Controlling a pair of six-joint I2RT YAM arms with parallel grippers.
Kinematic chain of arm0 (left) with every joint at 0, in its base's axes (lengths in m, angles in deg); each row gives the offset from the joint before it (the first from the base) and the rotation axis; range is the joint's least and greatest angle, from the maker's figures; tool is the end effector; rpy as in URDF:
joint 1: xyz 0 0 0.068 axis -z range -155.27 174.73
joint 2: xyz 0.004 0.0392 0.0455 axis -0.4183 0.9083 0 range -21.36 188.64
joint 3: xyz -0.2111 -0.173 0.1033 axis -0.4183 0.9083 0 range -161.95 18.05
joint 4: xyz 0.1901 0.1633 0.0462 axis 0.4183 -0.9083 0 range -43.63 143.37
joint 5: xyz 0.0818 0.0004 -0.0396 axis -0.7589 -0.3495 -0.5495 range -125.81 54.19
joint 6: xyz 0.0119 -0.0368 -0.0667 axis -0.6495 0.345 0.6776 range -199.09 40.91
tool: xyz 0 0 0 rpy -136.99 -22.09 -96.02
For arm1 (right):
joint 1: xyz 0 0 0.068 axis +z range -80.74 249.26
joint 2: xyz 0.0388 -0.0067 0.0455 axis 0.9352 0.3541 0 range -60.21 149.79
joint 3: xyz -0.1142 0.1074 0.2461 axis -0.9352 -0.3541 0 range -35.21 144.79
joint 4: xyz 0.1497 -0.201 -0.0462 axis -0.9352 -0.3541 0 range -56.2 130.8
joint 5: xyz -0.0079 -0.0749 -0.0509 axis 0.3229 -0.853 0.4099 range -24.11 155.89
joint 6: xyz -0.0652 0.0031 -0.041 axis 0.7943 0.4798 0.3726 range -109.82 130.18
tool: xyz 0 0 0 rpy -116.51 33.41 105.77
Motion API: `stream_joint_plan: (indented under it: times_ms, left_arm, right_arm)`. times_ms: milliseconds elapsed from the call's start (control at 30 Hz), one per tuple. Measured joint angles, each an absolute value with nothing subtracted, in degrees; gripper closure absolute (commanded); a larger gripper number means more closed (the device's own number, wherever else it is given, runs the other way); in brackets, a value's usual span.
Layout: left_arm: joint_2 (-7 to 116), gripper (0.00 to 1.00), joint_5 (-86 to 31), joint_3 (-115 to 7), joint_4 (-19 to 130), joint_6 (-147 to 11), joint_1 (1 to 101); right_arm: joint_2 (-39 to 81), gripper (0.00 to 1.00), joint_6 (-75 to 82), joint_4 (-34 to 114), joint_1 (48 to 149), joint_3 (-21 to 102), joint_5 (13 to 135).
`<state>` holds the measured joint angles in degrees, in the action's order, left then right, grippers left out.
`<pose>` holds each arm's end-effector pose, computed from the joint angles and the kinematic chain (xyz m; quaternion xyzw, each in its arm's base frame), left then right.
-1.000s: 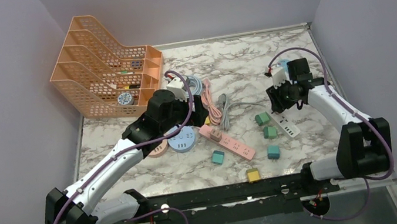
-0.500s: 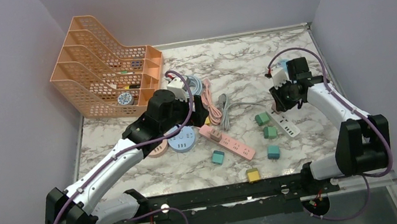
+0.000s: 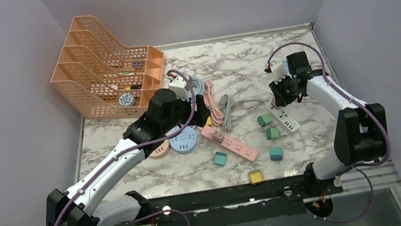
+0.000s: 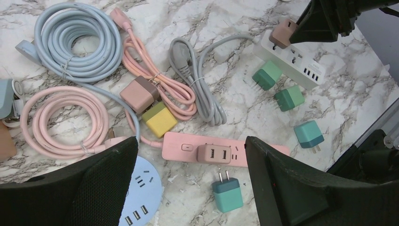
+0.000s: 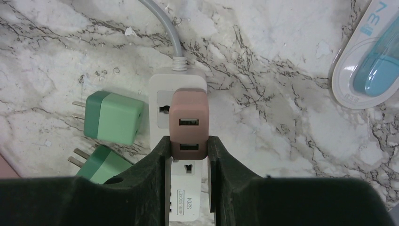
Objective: Insert the plug
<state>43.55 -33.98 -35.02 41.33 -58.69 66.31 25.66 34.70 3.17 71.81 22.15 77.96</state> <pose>0.2025 -0.1825 0.3238 0.1625 0.8221 -0.2924 0.4607 0.2922 0.0267 0.2091 -0.2488 0.9409 0.0618 0.2214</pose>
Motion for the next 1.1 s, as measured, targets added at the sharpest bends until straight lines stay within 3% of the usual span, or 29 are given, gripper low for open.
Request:
stream_joint_plan:
  times_ms: [400,433,533,600,700,1100]
  left_arm:
    - [43.9,0.13,-34.2,-35.0,41.8,-59.0,65.9]
    - [44.1,0.13,-34.2,-35.0,42.0,-59.0,65.9]
    - [44.7,0.13,-34.2,-35.0,42.3,-58.8,65.7]
    - [44.8,0.13,-34.2,-35.0,42.3,-58.8,65.7]
    - [44.8,0.13,-34.3,-35.0,42.2,-58.9,65.7]
    - [44.6,0.13,-35.3,-35.9,41.8,-58.9,65.3]
  right_arm:
    - [29.4,0.98,30.2,11.7,72.4,24.2,79.7]
    - [29.5,0.95,29.9,12.5,72.5,24.2,79.8]
    - [29.6,0.68,28.8,13.5,72.7,24.1,79.9]
    - [29.1,0.39,27.8,13.9,72.8,23.7,79.9]
    - [26.6,0.23,25.0,13.8,73.0,23.2,80.1]
    - [5.7,0.20,6.7,11.9,73.2,23.4,78.7]
